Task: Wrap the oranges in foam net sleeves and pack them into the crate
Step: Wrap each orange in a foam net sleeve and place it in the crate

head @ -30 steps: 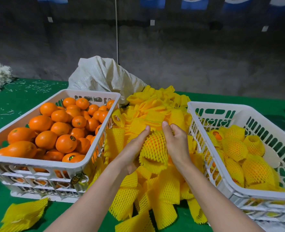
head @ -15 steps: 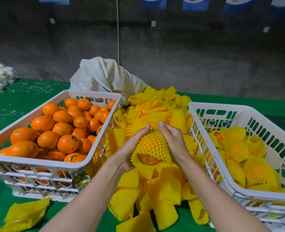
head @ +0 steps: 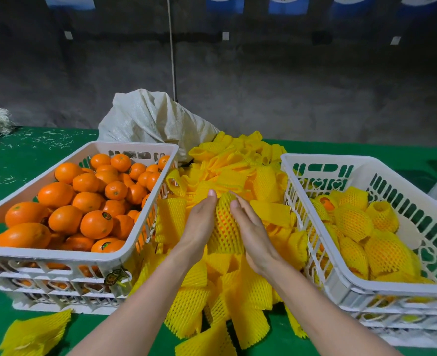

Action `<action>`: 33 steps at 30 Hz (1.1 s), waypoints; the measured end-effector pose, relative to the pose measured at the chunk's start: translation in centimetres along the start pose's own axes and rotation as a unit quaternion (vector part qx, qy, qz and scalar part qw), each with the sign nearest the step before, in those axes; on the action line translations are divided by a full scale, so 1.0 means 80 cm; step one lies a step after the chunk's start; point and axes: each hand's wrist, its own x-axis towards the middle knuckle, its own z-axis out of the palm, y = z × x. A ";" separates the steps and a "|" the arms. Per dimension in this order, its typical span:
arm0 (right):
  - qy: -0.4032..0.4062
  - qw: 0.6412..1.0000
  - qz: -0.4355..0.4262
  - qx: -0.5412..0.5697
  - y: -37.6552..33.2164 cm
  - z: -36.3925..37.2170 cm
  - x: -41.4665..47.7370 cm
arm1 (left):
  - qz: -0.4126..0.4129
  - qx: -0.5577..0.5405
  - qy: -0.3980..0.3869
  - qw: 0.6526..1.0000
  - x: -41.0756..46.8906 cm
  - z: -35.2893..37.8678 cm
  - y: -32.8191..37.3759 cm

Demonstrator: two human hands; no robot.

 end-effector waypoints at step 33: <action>0.092 0.990 -0.065 -0.087 -0.050 -0.224 -0.042 | 0.111 -0.121 -0.009 0.986 -0.006 0.198 -0.014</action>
